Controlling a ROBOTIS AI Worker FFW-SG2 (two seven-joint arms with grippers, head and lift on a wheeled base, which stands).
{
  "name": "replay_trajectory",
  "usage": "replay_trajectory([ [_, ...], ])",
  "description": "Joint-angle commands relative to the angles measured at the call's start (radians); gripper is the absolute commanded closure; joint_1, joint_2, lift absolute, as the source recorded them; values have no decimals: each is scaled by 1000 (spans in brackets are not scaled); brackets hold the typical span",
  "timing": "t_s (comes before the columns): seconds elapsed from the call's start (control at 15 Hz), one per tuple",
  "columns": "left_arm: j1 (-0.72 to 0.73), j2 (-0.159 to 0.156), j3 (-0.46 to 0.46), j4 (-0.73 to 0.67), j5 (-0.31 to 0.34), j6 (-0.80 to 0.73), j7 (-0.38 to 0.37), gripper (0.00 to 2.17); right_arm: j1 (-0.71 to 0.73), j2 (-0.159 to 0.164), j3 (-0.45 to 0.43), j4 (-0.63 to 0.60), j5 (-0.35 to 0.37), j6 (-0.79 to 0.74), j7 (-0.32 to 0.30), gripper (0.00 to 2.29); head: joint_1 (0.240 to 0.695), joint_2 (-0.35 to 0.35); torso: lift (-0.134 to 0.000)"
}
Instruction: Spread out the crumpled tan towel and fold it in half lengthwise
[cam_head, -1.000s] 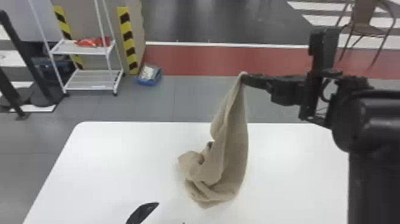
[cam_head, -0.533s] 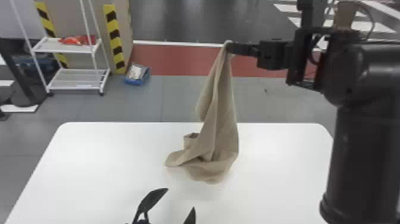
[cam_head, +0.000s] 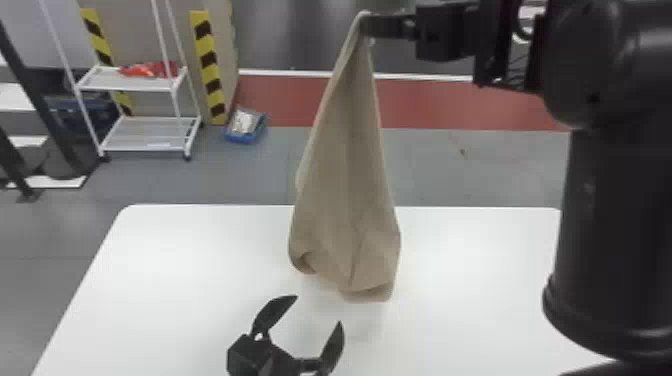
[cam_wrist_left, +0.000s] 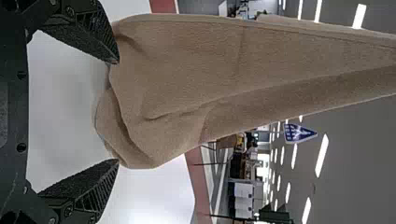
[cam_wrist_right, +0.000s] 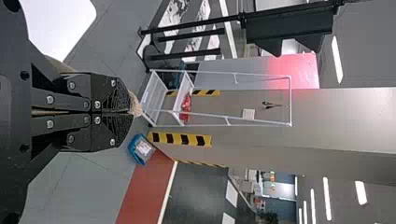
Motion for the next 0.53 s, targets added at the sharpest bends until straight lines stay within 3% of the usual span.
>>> replay_trajectory([
  [0.0, -14, 0, 8, 15, 15, 0, 27, 144, -70, 1, 13, 12, 3, 45, -9, 1318, 694, -53, 0],
  [0.2, -55, 0, 21, 69, 39, -18, 87, 144, -75, 1, 24, -37, -46, 137, -4, 1318, 671, -35, 0],
  [0.33, -80, 0, 31, 98, 49, -21, 99, 144, -12, 1, 22, -118, -106, 164, 3, 1318, 672, -2, 0],
  [0.47, -86, 0, 42, 103, 49, -21, 99, 144, 76, 1, 10, -218, -115, 164, 25, 1318, 682, 21, 0],
])
